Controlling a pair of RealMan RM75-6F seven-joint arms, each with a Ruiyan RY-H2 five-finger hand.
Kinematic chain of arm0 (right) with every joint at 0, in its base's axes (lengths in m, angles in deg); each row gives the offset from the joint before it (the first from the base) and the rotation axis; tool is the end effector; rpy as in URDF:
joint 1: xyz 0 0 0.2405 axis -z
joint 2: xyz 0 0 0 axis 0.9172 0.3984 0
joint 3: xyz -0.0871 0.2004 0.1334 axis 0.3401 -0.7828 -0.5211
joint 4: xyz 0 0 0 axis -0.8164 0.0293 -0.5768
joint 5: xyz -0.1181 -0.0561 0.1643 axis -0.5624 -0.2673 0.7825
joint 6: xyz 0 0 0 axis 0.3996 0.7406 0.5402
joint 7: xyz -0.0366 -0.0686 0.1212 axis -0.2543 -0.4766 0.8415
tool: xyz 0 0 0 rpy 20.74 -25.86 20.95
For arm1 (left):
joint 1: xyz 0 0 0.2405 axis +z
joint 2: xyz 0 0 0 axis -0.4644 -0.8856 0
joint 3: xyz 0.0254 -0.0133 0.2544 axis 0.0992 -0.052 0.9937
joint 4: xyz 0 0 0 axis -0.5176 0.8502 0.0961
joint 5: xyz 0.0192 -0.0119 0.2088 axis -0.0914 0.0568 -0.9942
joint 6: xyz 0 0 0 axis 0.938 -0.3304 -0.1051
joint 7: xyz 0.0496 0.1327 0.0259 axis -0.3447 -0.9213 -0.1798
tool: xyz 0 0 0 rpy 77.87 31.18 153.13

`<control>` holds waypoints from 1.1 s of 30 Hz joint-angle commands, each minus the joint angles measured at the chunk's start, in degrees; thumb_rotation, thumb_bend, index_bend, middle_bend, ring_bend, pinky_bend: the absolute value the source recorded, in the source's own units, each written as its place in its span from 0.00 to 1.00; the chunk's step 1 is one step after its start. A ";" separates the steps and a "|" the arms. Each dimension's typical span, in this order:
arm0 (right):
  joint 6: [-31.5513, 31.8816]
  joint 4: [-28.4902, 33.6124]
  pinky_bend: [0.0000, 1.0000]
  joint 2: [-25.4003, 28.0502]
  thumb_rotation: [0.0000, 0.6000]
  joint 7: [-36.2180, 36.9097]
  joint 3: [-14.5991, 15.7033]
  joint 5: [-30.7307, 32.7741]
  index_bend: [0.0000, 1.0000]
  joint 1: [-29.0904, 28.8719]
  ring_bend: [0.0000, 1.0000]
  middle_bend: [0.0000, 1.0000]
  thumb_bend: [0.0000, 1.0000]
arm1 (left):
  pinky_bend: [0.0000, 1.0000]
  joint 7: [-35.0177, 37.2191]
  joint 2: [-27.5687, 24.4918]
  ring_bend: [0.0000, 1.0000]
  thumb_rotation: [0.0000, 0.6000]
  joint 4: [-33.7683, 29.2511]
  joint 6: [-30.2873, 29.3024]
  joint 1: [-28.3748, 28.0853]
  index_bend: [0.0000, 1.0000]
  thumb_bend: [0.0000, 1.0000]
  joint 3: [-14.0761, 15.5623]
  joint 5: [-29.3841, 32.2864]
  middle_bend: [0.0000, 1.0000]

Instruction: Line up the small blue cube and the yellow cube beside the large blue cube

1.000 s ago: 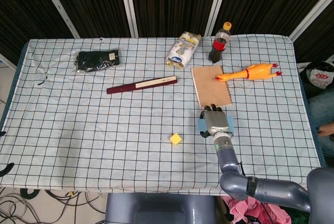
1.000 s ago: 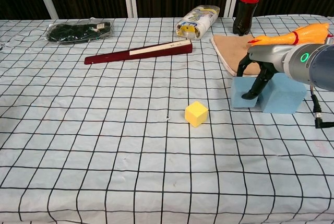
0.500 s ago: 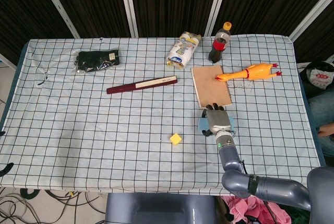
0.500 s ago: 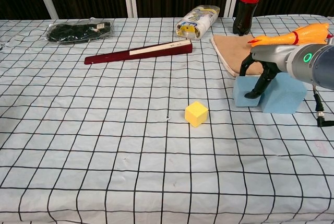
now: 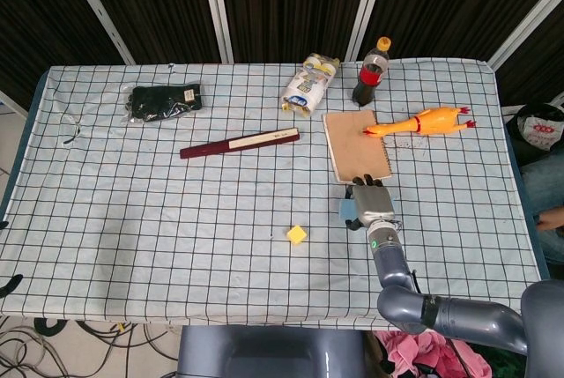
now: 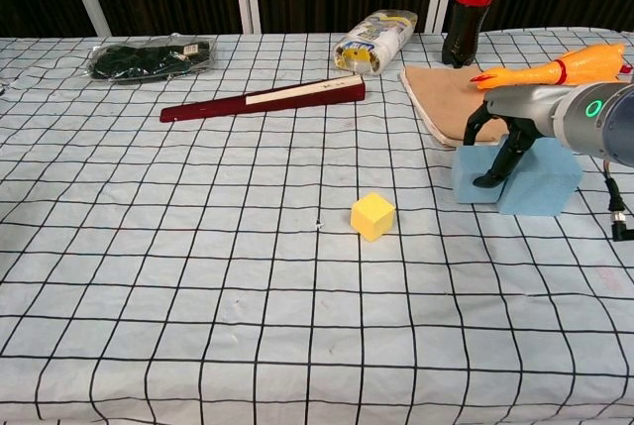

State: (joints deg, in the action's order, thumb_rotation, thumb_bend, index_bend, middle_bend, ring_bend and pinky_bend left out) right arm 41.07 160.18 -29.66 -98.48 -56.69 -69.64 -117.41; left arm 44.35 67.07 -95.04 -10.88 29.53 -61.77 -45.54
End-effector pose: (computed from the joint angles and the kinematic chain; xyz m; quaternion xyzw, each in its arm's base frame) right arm -0.1510 -0.3550 -0.0122 0.6624 -0.5090 0.2165 0.5052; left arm -0.3199 0.1423 0.1893 -0.5687 -0.3517 -0.3366 0.6631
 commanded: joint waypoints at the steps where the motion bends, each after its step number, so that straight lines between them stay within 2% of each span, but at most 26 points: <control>1: -0.05 -0.08 0.09 0.04 1.00 0.13 0.10 -0.02 0.46 -0.02 0.02 0.11 0.31 | 0.00 0.00 0.00 0.00 1.00 -0.01 0.00 0.00 0.22 0.01 -0.01 0.00 0.06; 14: -0.46 -0.72 0.09 -0.13 1.00 0.90 0.92 0.01 0.45 -0.11 0.02 0.10 0.31 | 0.00 -0.25 0.08 0.00 1.00 0.02 -0.02 0.00 0.22 0.01 -0.09 0.15 0.06; 33: -0.40 -1.00 0.09 -0.13 1.00 0.84 1.54 0.60 0.28 -0.67 0.02 0.09 0.31 | 0.00 -0.60 0.24 0.00 1.00 0.10 0.05 -0.04 0.22 0.01 -0.23 0.41 0.06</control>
State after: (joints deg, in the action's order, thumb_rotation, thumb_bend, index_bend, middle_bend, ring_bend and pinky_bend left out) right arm 40.67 159.15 -29.80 -97.62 -55.16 -69.07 -118.06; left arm 43.75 67.31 -94.94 -10.84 29.49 -61.99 -45.12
